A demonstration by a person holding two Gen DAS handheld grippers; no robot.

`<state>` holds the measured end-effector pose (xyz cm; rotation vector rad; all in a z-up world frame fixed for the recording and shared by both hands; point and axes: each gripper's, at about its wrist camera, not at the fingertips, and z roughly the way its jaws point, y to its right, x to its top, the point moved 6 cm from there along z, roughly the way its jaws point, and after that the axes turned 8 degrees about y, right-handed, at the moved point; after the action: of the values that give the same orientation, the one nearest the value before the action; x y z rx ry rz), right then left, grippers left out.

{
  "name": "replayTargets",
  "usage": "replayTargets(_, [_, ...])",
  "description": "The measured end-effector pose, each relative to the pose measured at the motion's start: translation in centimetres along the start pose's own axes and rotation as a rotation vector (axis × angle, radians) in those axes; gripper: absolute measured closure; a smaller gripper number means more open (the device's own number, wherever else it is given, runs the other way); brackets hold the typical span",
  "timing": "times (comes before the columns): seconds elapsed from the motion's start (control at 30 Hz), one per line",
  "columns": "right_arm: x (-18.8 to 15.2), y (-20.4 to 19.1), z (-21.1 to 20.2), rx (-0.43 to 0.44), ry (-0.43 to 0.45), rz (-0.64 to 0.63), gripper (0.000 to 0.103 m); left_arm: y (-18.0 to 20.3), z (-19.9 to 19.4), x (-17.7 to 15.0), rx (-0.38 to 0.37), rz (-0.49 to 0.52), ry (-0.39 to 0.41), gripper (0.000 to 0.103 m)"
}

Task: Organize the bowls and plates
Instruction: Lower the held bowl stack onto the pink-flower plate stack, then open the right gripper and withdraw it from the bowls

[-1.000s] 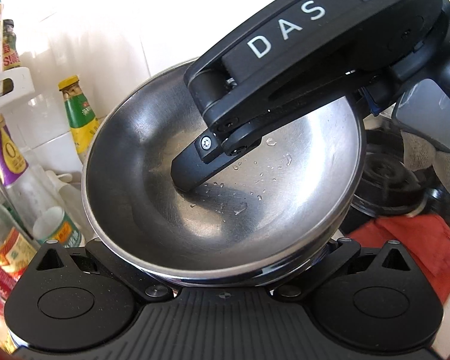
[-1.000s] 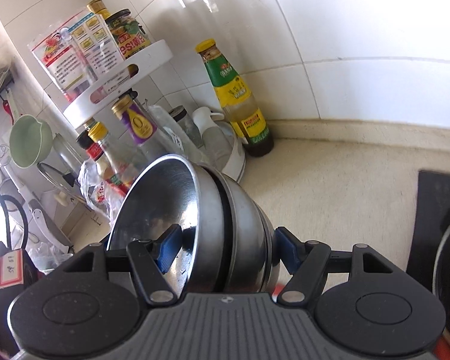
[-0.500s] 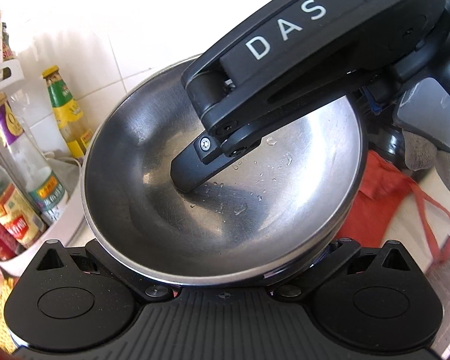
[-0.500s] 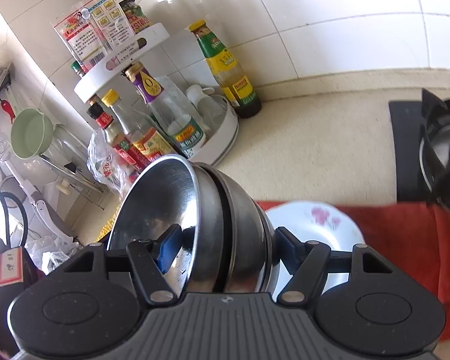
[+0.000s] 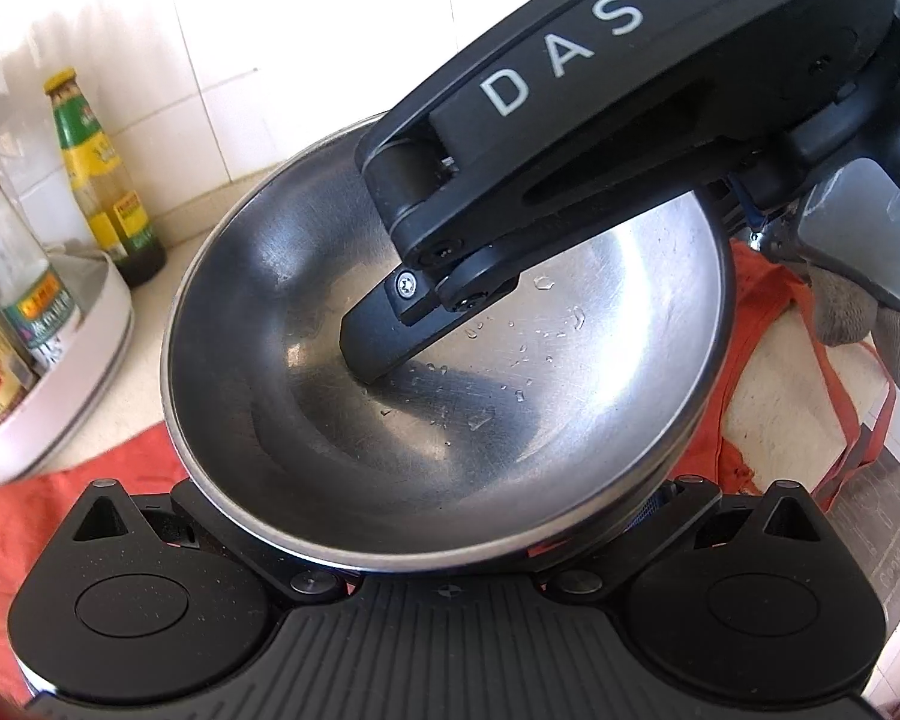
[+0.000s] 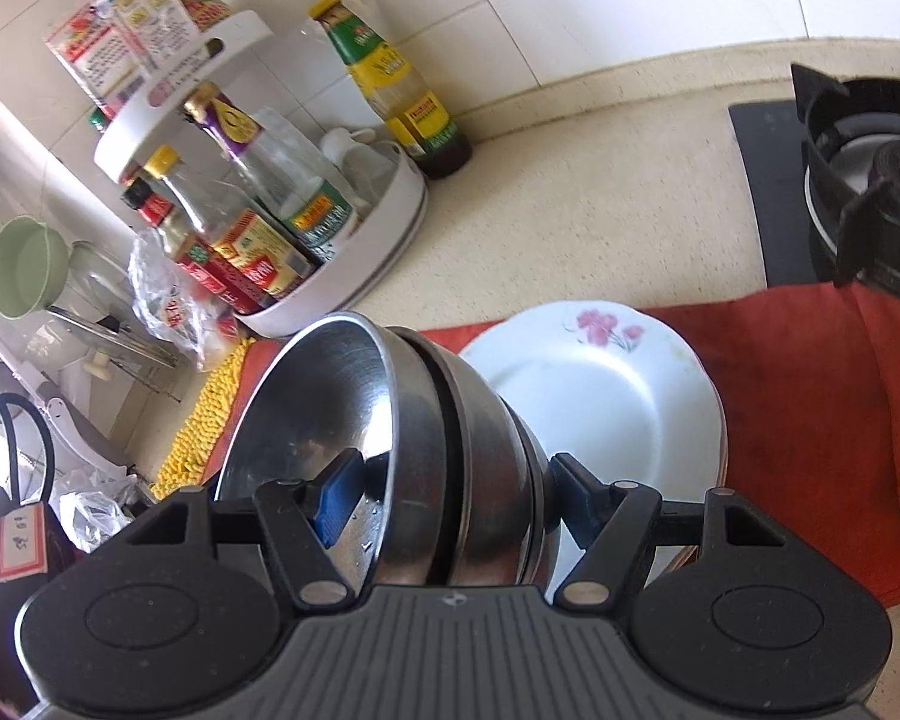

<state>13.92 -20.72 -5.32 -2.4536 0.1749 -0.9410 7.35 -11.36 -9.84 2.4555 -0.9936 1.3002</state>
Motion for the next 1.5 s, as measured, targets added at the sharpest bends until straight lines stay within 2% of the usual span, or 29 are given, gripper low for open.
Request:
replayTargets(0.17, [0.0, 1.2, 1.6, -0.007, -0.011, 0.009, 0.035, -0.6, 1.7, -0.5, -0.003, -0.013, -0.034, 0.000])
replayTargets(0.23, [0.1, 1.7, 2.1, -0.006, -0.003, 0.007, 0.035, -2.1, 3.9, -0.2, -0.003, -0.015, -0.045, 0.000])
replayTargets(0.37, [0.8, 2.4, 2.6, -0.015, 0.013, 0.005, 0.035, -2.6, 5.0, 0.3, -0.001, -0.038, -0.046, 0.000])
replayTargets(0.57, [0.8, 3.4, 3.0, -0.014, 0.001, 0.013, 0.037, -3.0, 5.4, 0.5, -0.042, -0.087, -0.065, 0.000])
replayTargets(0.77, [0.8, 2.5, 2.6, -0.038, 0.034, -0.090, 0.038, -2.6, 4.2, 0.2, -0.022, -0.038, -0.085, 0.000])
replayTargets(0.87, [0.7, 2.3, 2.5, -0.050, 0.045, -0.126, 0.038, -2.5, 2.8, -0.3, -0.014, 0.004, -0.063, 0.000])
replayTargets(0.97, [0.6, 2.2, 2.6, -0.061, 0.053, -0.121, 0.038, -3.0, 2.9, 0.1, -0.009, 0.012, -0.033, 0.000])
replayTargets(1.13, [0.9, 1.8, 1.4, -0.080, 0.104, -0.164, 0.038, -3.5, 3.0, 0.0, 0.002, 0.013, -0.044, 0.002])
replayTargets(1.37, [0.5, 1.4, -2.4, -0.096, 0.174, -0.160, 0.038, -4.1, 0.6, -0.7, 0.003, -0.074, -0.051, 0.000])
replayTargets(1.5, [-0.3, 0.3, -4.9, -0.101, 0.205, -0.167, 0.038, -5.0, -1.8, -1.1, 0.036, -0.150, -0.040, 0.000])
